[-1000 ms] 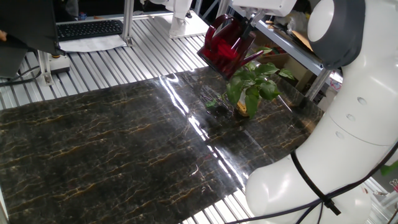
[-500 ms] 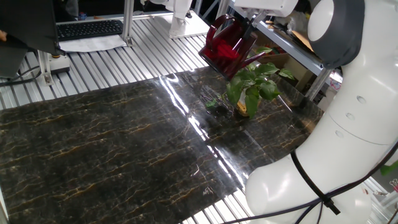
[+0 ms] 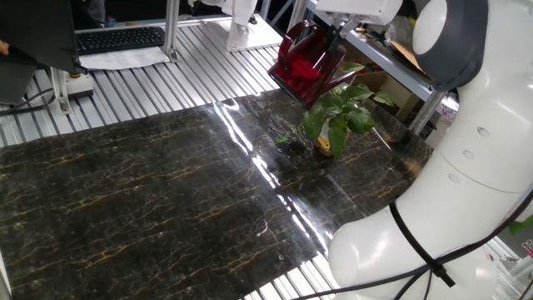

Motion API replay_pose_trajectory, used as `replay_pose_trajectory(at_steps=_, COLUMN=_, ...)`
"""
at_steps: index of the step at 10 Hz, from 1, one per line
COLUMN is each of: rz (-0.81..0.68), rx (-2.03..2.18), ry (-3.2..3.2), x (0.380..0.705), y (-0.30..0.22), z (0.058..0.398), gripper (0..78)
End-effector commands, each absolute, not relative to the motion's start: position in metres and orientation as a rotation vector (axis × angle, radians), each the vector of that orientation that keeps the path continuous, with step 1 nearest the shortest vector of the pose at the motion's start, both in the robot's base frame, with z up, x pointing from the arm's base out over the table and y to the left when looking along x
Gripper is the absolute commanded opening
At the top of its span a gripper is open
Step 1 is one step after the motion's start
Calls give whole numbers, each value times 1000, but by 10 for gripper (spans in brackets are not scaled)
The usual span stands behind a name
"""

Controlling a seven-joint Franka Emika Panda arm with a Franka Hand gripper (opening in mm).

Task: Water the plant

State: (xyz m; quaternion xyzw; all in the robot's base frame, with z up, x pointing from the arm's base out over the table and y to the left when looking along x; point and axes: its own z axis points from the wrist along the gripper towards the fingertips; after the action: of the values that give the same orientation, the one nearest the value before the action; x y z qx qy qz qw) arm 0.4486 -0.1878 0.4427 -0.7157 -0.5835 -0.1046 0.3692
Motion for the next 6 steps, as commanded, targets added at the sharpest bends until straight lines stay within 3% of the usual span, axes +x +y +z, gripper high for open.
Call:
replay_pose_trajectory(at_steps=1, rz=-280, rx=-1839, ry=-1503, x=449, y=-187, z=447, gripper=11)
replay_pose_trajectory(at_steps=6, rz=-280, rx=-1841, ry=-1505, x=449, y=-185, z=448, gripper=11)
